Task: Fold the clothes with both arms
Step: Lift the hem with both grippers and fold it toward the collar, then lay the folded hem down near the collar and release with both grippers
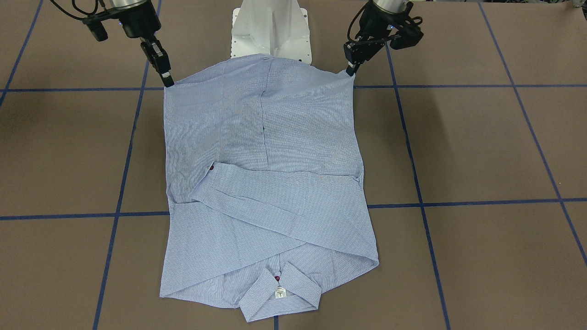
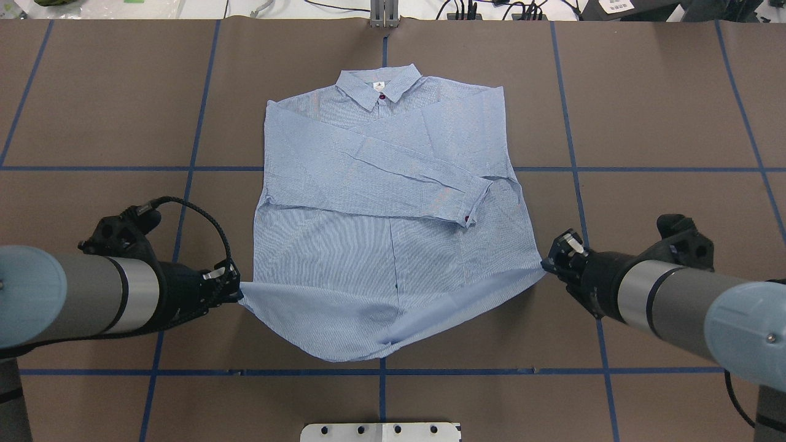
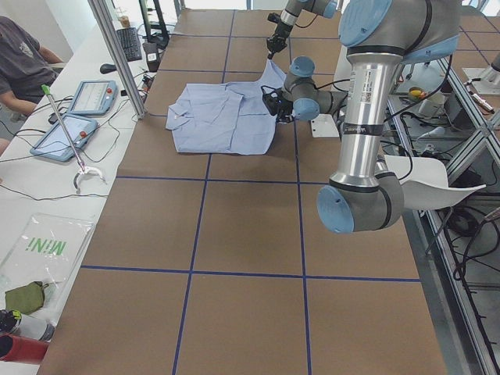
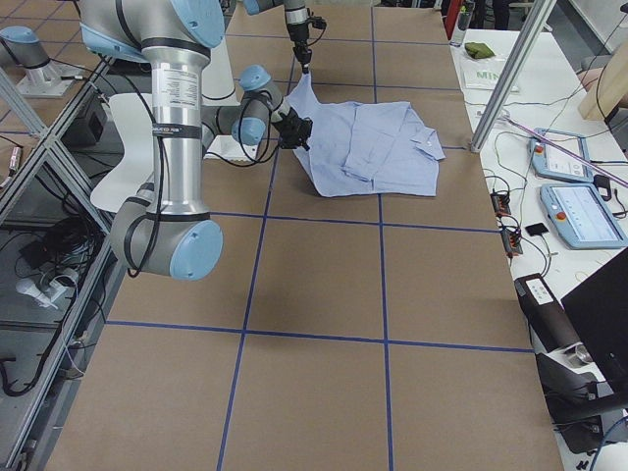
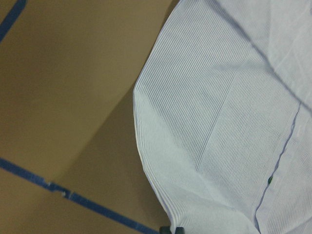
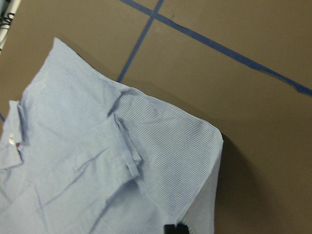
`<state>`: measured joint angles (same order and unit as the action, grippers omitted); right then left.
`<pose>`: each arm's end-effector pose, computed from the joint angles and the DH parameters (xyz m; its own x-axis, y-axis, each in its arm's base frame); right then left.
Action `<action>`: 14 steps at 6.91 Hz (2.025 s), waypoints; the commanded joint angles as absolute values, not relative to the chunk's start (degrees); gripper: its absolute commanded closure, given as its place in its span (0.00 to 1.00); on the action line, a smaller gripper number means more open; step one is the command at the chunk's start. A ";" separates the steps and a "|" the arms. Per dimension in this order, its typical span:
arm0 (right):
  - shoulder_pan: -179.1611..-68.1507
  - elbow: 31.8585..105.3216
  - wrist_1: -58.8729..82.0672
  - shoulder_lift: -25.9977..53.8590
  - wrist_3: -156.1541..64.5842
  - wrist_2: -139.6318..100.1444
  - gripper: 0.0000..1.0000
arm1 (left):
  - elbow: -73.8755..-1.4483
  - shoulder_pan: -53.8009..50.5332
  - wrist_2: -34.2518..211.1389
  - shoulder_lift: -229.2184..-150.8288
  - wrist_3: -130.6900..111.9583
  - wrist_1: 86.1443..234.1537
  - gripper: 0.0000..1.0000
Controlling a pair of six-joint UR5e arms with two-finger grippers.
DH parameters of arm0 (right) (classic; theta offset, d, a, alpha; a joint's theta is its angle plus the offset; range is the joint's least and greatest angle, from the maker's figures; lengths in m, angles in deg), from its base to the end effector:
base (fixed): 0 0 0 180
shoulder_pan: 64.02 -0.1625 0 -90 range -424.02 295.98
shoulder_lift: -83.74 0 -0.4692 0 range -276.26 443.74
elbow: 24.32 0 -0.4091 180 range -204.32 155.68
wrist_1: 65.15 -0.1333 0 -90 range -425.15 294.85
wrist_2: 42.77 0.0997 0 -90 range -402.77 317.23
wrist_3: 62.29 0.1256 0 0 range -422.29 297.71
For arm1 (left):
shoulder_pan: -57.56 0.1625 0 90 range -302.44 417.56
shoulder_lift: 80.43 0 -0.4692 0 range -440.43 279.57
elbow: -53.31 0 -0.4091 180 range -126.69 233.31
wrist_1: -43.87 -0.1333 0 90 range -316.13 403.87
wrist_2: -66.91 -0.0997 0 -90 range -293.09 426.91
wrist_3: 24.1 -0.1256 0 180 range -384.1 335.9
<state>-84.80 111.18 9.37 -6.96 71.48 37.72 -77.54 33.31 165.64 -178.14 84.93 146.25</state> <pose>-0.3582 -0.3007 0.3182 -0.0001 0.7297 0.6838 -0.6702 0.5074 -0.5416 0.4004 -0.3057 0.2939 0.3257 -0.5002 -0.8023 0.4138 0.8384 -0.3547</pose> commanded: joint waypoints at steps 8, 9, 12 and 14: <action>-102.67 87.26 8.68 15.69 60.06 30.35 1.00 | -52.38 11.08 171.50 -197.03 68.14 144.06 1.00; -104.35 80.60 8.59 19.63 59.80 31.40 1.00 | -48.25 10.72 171.50 -198.89 67.49 146.68 1.00; -106.73 66.95 3.79 24.85 59.00 35.35 1.00 | -30.69 10.54 171.24 -205.20 67.31 159.95 1.00; -107.79 56.95 -1.76 29.04 59.00 37.74 1.00 | -24.85 10.10 170.97 -206.20 64.42 164.61 1.00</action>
